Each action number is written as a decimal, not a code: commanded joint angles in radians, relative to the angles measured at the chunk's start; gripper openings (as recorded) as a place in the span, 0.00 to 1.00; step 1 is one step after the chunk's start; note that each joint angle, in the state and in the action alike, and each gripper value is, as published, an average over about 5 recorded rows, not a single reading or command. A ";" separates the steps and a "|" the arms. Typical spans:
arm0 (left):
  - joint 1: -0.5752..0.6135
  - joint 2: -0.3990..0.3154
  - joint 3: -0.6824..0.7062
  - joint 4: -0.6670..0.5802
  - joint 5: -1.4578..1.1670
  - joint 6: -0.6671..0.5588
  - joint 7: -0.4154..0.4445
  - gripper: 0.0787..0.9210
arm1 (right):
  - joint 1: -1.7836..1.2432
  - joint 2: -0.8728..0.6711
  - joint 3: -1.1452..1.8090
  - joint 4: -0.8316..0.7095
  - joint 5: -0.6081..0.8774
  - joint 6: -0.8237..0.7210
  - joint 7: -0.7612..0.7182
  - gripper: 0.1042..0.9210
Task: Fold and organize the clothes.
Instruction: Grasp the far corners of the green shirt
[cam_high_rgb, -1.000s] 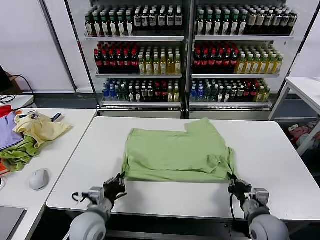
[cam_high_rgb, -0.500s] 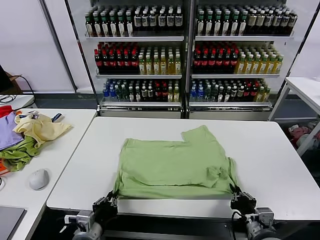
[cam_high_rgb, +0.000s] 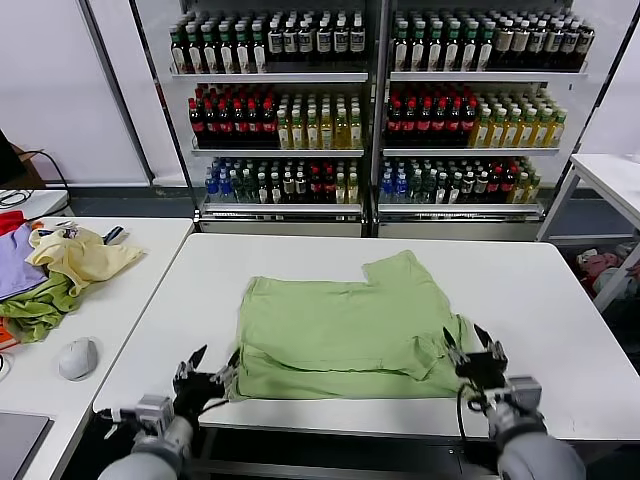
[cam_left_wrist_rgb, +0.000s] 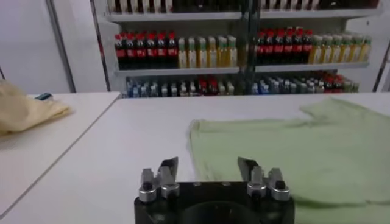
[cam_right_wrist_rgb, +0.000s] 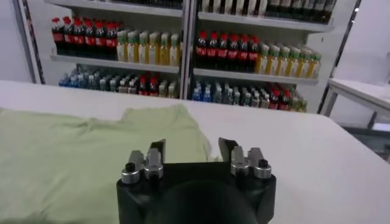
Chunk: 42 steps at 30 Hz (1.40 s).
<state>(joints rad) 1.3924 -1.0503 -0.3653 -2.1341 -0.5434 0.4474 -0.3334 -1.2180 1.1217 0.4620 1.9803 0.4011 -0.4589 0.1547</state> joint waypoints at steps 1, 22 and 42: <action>-0.459 -0.009 0.172 0.367 -0.079 -0.014 -0.015 0.82 | 0.455 -0.007 -0.181 -0.359 0.042 -0.046 0.009 0.85; -0.856 -0.171 0.361 0.906 -0.040 -0.012 -0.030 0.88 | 0.881 0.171 -0.318 -1.013 0.030 -0.056 0.004 0.88; -0.849 -0.187 0.414 0.945 -0.041 0.020 -0.001 0.88 | 0.919 0.276 -0.303 -1.239 -0.011 -0.053 -0.053 0.86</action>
<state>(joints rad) 0.5625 -1.2263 0.0214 -1.2295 -0.5816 0.4560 -0.3413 -0.3357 1.3632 0.1674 0.8529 0.3925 -0.5054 0.1108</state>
